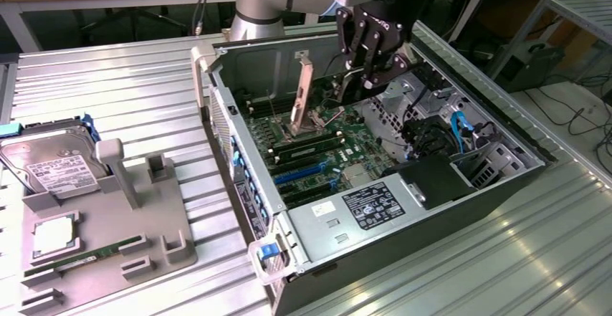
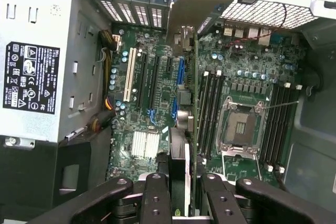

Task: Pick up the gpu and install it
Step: 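Insert the gpu into the slot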

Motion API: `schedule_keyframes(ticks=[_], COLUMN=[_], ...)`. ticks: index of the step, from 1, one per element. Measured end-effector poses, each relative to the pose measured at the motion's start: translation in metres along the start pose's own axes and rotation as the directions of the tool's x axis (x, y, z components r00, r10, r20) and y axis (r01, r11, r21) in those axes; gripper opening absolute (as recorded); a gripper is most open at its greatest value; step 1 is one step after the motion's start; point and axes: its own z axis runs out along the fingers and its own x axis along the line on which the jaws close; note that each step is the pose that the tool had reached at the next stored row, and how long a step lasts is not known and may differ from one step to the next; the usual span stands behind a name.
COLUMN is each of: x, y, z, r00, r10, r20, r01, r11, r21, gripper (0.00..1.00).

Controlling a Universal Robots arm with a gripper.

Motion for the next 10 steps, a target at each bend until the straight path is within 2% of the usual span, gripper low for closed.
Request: schedule_keyframes(ticks=[5, 7, 10], x=[0.000, 0.000, 0.000], y=[0.0018, 0.0019, 0.0019], z=[0.0050, 0.0084, 0.0152], r00=[0.9999, 0.9991, 0.9949], r10=[0.012, 0.042, 0.101], r20=[-0.0003, -0.0006, -0.0009], r01=[-0.012, -0.042, -0.101], r11=[0.9999, 0.9991, 0.9949], r21=[0.0011, 0.0015, 0.0025], gripper=[0.27, 0.27, 0.27])
